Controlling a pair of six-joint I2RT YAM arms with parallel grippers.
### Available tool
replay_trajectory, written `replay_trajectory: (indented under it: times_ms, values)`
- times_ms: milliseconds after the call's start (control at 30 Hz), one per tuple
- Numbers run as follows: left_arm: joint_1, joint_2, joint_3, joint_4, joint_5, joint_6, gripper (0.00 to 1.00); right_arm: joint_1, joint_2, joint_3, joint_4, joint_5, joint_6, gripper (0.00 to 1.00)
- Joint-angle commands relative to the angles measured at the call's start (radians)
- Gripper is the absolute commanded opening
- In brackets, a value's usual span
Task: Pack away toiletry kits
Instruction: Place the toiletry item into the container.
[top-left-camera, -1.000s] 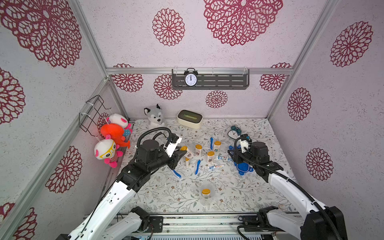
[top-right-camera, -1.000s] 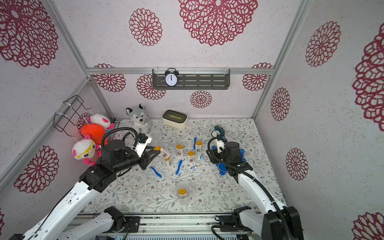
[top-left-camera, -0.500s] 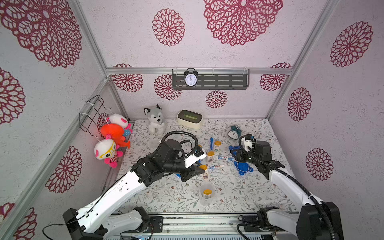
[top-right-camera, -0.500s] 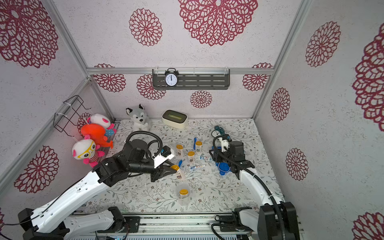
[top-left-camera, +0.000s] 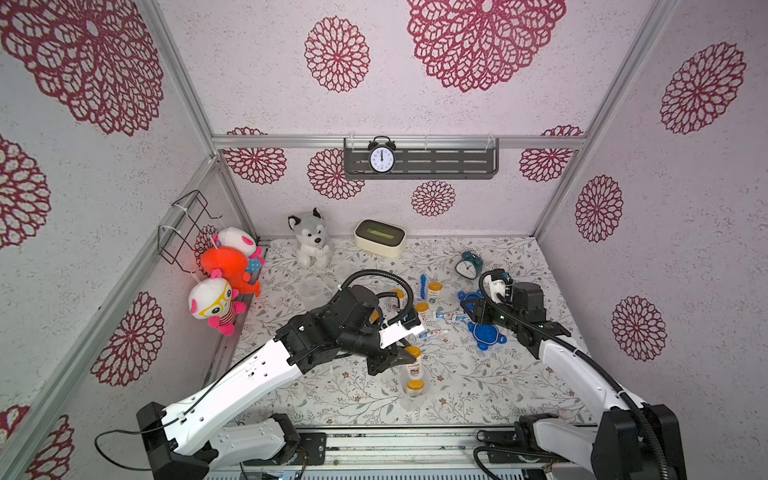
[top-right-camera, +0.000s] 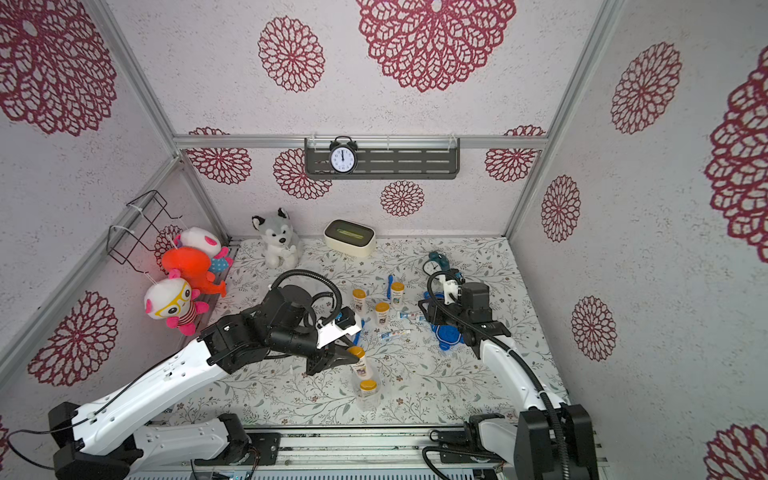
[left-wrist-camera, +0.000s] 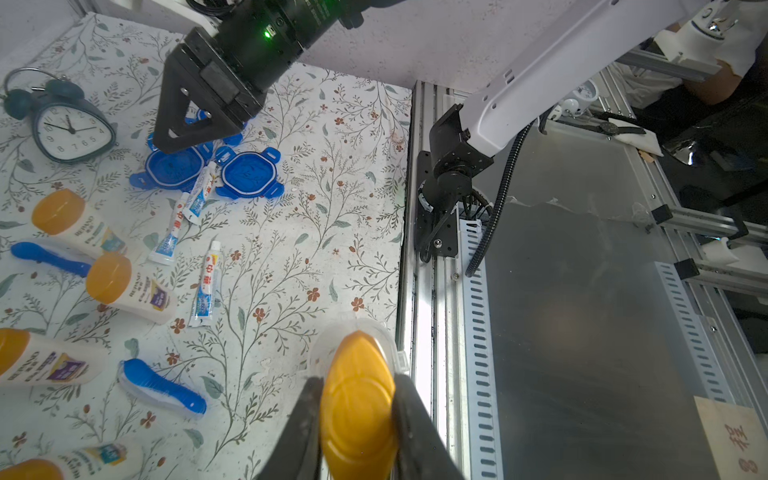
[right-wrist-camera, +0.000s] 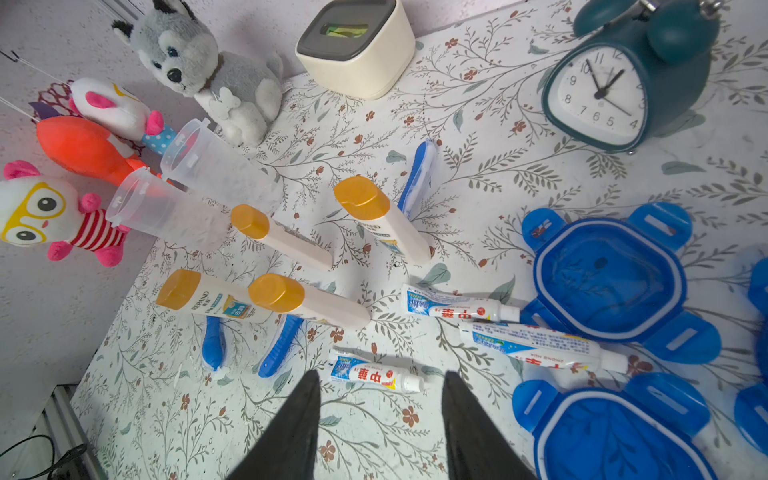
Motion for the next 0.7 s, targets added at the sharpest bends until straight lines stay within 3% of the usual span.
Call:
replay_trajectory:
  times_ms: [0, 333, 667]
  values:
    - [-0.025, -0.015, 0.015, 0.018, 0.003, 0.012, 0.23, -0.006, -0.017, -0.011, 0.026, -0.024, 0.008, 0.49]
    - [-0.050, 0.011, -0.002, 0.014, -0.057, -0.004, 0.22, -0.007, -0.034, -0.027, 0.028, -0.034, 0.009, 0.49]
    - [-0.052, 0.021, -0.023, 0.027, -0.036, -0.014, 0.20, -0.007, -0.043, -0.040, 0.029, -0.032, 0.008, 0.49]
